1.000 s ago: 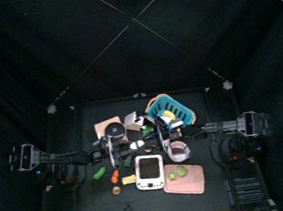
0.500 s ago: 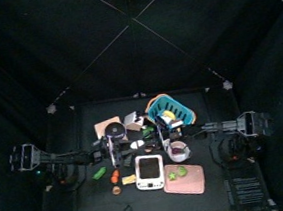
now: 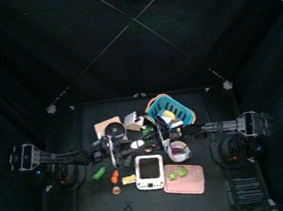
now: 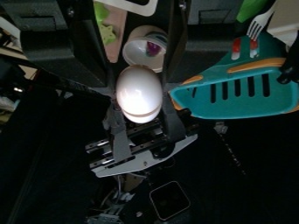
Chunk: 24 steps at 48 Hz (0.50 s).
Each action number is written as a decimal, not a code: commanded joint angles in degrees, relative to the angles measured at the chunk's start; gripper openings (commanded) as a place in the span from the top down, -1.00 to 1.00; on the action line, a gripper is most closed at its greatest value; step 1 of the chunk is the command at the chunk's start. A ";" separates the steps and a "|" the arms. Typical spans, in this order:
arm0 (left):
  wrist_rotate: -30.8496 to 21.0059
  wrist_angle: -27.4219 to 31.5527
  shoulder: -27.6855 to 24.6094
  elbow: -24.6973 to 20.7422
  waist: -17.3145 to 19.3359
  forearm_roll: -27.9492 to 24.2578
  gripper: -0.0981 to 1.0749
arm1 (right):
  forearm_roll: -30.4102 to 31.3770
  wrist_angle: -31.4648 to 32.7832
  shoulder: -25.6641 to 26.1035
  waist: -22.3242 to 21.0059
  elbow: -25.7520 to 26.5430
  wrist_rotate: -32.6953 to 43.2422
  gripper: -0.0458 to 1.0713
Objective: Assemble egg
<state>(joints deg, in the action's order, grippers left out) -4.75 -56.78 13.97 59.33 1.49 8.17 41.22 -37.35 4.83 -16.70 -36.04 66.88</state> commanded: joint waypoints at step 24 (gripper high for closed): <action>0.00 -2.29 -0.53 -1.49 0.00 -0.09 -0.30 | 0.70 -0.44 1.93 -0.35 1.41 -0.18 -0.22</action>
<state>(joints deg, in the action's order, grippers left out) -4.83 -58.10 12.74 58.45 1.41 8.09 41.92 -37.35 4.83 -16.70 -36.04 66.88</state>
